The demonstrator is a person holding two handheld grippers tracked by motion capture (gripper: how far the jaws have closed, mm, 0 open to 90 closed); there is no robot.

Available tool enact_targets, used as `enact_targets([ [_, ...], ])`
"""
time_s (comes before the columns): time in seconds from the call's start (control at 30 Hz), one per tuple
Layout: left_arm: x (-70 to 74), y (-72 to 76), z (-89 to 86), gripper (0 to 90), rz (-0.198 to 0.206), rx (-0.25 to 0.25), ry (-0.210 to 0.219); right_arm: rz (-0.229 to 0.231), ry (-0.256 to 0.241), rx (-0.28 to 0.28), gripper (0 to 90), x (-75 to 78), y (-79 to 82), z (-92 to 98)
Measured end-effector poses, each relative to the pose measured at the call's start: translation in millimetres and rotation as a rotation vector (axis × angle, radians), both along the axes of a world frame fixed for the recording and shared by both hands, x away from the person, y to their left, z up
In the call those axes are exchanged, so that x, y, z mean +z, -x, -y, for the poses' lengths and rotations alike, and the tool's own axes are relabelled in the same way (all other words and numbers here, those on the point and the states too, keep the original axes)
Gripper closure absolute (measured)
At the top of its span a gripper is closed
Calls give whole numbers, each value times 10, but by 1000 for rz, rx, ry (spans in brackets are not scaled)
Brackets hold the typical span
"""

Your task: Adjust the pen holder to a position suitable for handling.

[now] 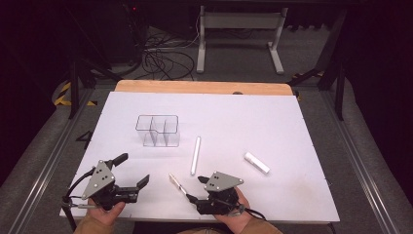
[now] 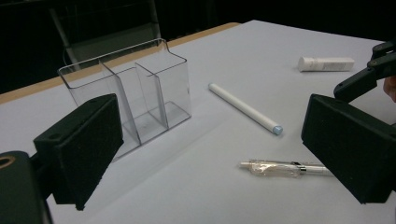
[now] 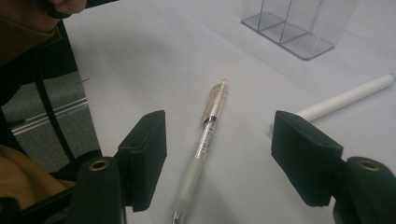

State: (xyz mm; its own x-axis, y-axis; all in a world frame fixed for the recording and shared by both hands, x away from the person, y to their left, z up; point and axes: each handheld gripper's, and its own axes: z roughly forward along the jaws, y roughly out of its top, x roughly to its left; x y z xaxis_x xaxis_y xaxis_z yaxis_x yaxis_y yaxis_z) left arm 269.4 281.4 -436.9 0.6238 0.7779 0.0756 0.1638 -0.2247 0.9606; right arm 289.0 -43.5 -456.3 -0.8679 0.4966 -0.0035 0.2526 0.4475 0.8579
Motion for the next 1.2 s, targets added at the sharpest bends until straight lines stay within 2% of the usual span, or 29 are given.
enact_targets([
  [0.2, 0, 0, -1, 60, 2, 3, 2, -50, -6, -13, 380, -34, -2, -70],
  [0.27, -1, -2, -3, 60, 2, 3, 3, -54, 2, -19, 395, -56, 6, -100],
  [0.3, 0, -1, -4, 60, 0, 2, 2, -55, 11, -40, 420, -78, 18, -124],
  [0.57, -3, -3, 1, 60, 1, 3, 1, -90, 24, -68, 473, -146, 39, -174],
  [0.77, -4, -5, 1, 60, 1, 3, -4, -91, 51, -97, 530, -194, 69, -209],
  [1.03, -5, -7, -5, 61, -2, 4, -6, -70, 95, -98, 568, -237, 101, -245],
  [1.2, -3, -11, -11, 61, 1, 2, -2, -78, 118, -98, 591, -255, 101, -250],
])
